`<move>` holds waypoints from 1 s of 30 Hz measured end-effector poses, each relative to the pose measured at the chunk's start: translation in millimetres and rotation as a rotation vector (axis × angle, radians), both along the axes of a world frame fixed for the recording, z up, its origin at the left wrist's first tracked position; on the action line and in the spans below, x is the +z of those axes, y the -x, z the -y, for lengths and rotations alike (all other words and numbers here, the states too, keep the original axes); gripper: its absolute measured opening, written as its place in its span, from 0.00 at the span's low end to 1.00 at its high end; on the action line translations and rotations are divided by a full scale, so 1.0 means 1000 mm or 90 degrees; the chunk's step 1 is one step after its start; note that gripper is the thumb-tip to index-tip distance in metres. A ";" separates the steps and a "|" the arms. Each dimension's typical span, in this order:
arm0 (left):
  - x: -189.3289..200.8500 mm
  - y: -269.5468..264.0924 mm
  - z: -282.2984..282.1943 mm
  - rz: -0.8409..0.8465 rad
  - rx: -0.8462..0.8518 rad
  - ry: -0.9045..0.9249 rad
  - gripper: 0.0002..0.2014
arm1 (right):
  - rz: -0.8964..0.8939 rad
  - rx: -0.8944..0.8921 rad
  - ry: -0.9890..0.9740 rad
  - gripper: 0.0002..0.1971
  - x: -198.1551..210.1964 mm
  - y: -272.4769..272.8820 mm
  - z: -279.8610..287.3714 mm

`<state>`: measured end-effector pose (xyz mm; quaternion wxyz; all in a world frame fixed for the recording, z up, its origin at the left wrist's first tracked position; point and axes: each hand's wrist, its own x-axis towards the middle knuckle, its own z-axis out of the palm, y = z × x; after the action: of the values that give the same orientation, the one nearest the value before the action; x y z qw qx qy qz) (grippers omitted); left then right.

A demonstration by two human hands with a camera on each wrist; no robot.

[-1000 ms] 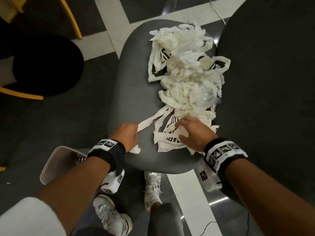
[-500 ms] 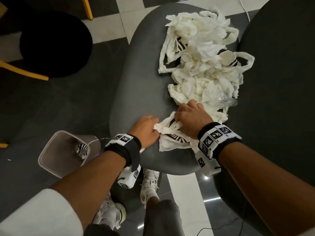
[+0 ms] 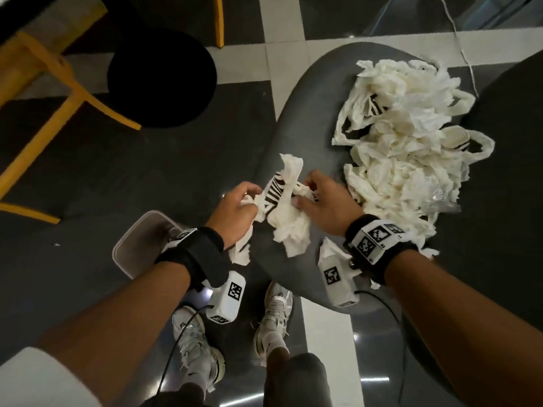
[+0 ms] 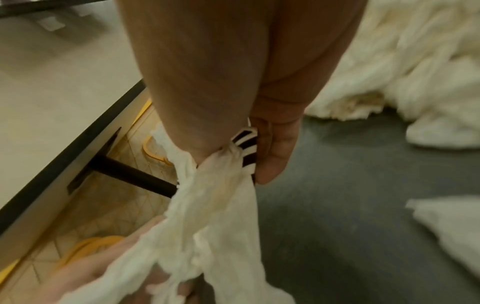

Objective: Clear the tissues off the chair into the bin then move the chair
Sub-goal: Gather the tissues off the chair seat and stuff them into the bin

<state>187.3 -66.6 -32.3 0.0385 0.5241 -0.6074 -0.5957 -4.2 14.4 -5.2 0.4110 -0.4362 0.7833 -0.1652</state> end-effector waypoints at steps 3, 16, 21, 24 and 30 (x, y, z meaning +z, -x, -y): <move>-0.004 -0.041 0.007 -0.007 0.069 0.002 0.18 | 0.095 -0.047 -0.025 0.11 -0.015 -0.053 0.021; -0.145 -0.283 0.019 0.149 0.329 -0.058 0.09 | 0.218 -0.152 -0.258 0.15 -0.189 -0.292 0.081; -0.183 -0.314 0.021 0.033 0.364 -0.188 0.27 | 0.269 -0.199 -0.301 0.22 -0.249 -0.336 0.093; -0.190 -0.333 0.023 0.043 0.297 -0.256 0.37 | 0.300 -0.163 -0.348 0.18 -0.247 -0.355 0.098; -0.183 -0.343 0.038 0.028 0.264 -0.281 0.38 | 0.335 -0.154 -0.389 0.17 -0.225 -0.349 0.103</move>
<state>530.0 -104.8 -215.2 0.0311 0.6456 -0.3441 -0.6811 345.3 -88.9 -230.5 0.6850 -0.1417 0.7104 -0.0781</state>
